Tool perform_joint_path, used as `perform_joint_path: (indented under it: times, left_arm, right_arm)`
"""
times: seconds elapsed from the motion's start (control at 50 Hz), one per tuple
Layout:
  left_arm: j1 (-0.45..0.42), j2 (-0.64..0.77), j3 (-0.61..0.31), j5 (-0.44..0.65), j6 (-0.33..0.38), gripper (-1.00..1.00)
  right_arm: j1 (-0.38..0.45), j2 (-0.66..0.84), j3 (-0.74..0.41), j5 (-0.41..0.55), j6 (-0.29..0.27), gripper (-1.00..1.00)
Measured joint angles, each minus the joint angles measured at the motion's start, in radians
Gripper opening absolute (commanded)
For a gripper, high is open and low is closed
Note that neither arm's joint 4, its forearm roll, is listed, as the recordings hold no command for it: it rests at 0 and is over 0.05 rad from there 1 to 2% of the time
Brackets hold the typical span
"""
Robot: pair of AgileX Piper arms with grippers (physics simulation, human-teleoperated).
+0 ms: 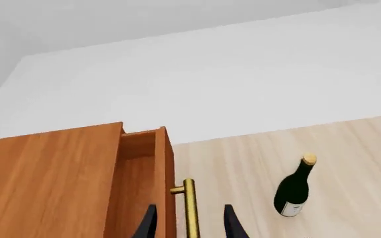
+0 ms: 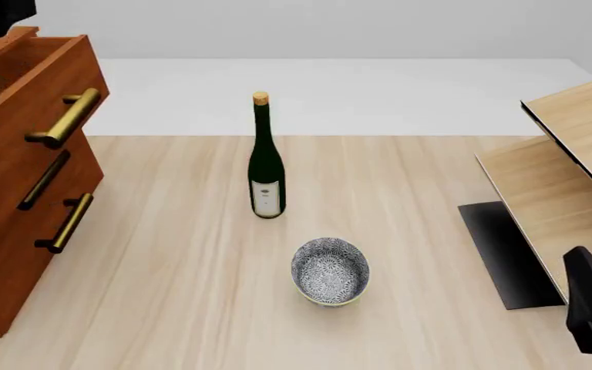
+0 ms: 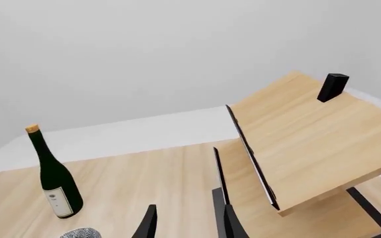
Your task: Close the bottom drawer of the cabinet and open the top drawer.
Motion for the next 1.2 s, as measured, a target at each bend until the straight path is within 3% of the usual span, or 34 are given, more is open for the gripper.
perform_joint_path:
  times: [0.34, 1.2]
  left_arm:
    - [0.042, 0.000, 0.096, -0.038, -0.091, 1.00]
    - [0.147, 0.020, 0.273, -0.161, -0.111, 1.00]
  right_arm:
    - [0.002, 0.000, -0.001, 0.000, -0.002, 1.00]
    - [0.000, 0.000, -0.003, 0.002, -0.008, 1.00]
